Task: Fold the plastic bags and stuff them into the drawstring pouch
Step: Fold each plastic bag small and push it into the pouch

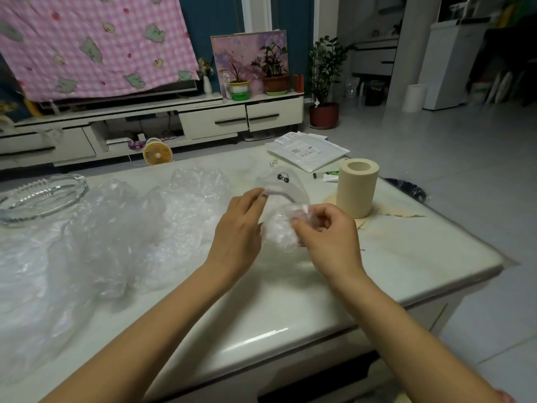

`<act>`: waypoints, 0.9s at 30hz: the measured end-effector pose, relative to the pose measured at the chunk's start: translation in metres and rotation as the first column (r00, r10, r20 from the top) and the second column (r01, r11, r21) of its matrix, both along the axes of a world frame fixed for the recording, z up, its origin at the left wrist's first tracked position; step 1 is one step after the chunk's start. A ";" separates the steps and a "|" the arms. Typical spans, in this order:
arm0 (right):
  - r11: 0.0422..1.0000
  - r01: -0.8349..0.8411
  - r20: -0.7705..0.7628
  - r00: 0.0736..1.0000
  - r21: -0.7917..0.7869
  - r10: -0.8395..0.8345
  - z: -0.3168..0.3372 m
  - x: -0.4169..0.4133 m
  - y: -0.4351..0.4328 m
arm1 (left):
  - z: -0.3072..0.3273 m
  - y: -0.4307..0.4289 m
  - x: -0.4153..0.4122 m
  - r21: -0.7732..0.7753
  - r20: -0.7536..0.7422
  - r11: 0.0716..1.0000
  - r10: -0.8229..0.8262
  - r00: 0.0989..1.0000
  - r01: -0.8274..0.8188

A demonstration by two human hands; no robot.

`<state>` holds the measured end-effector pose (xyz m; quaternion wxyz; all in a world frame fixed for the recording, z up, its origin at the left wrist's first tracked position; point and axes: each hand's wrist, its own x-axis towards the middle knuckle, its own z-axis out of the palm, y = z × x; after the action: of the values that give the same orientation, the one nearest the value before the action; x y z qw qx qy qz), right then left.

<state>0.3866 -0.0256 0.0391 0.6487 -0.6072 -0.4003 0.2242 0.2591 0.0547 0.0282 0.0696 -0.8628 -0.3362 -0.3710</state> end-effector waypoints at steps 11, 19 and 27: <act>0.906 0.226 0.800 0.428 0.356 -0.421 -0.032 -0.012 0.029 | -0.035 -0.020 -0.014 -0.113 0.127 0.982 -0.136 0.983 0.151; 0.945 -0.065 0.905 0.316 0.321 -0.286 -0.048 0.001 0.054 | -0.053 -0.029 -0.021 -0.066 0.082 0.976 -0.201 0.976 0.206; 0.988 0.145 0.970 0.225 0.061 -0.093 -0.048 -0.024 0.080 | -0.061 -0.018 -0.026 -0.123 0.024 0.989 -0.080 0.997 0.082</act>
<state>0.3629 0.0546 -0.0093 0.2643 -0.6577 -0.6630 -0.2408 0.2328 0.0369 -0.0328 -0.0023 -0.8749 -0.3238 -0.3600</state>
